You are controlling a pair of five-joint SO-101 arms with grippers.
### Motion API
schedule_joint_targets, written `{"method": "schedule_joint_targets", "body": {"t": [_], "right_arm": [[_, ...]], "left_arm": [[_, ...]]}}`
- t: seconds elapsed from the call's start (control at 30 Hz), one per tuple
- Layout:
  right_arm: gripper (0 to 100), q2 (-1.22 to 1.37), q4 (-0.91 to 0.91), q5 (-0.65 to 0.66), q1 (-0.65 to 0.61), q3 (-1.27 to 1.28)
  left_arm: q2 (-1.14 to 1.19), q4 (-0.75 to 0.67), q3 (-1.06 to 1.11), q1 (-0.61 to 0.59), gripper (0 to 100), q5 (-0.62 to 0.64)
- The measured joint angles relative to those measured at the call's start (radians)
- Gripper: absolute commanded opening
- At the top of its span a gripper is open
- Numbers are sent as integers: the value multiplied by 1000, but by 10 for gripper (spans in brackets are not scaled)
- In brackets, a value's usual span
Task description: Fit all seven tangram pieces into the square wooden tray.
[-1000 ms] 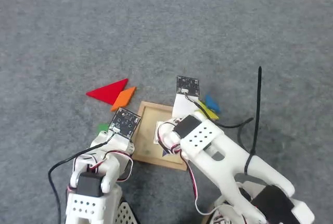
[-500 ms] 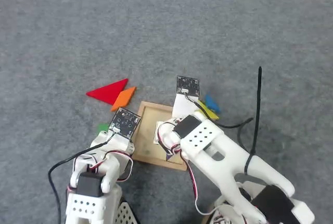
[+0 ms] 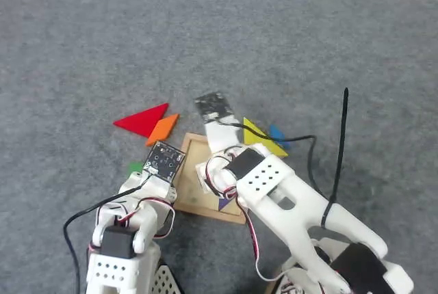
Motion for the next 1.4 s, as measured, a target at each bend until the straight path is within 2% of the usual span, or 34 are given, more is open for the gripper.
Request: {"method": "schedule_joint_targets", "body": {"t": [0.13, 0.27, 0.43, 0.6, 0.67, 0.83, 0.9, 1.07, 1.17, 1.4], "right_arm": [[206, 0, -28, 95, 0, 0], [210, 66, -55, 115, 0, 0], [210, 235, -150, 207, 46, -2], [208, 258, -187, 222, 61, -14], [180, 259, -187, 224, 64, -15], [33, 258, -187, 226, 77, -14], [25, 264, -189, 227, 89, -15], [24, 273, -161, 226, 124, -18], [28, 275, -133, 178, 127, -32], [28, 278, 155, 49, 140, -186]], "left_arm": [[0, 0, 0, 0, 13, 0], [0, 0, 0, 0, 13, 0], [0, 0, 0, 0, 13, 0], [0, 0, 0, 0, 13, 0], [0, 0, 0, 0, 13, 0], [0, 0, 0, 0, 13, 0], [0, 0, 0, 0, 13, 0], [0, 0, 0, 0, 13, 0], [0, 0, 0, 0, 13, 0], [0, 0, 0, 0, 13, 0]]}}
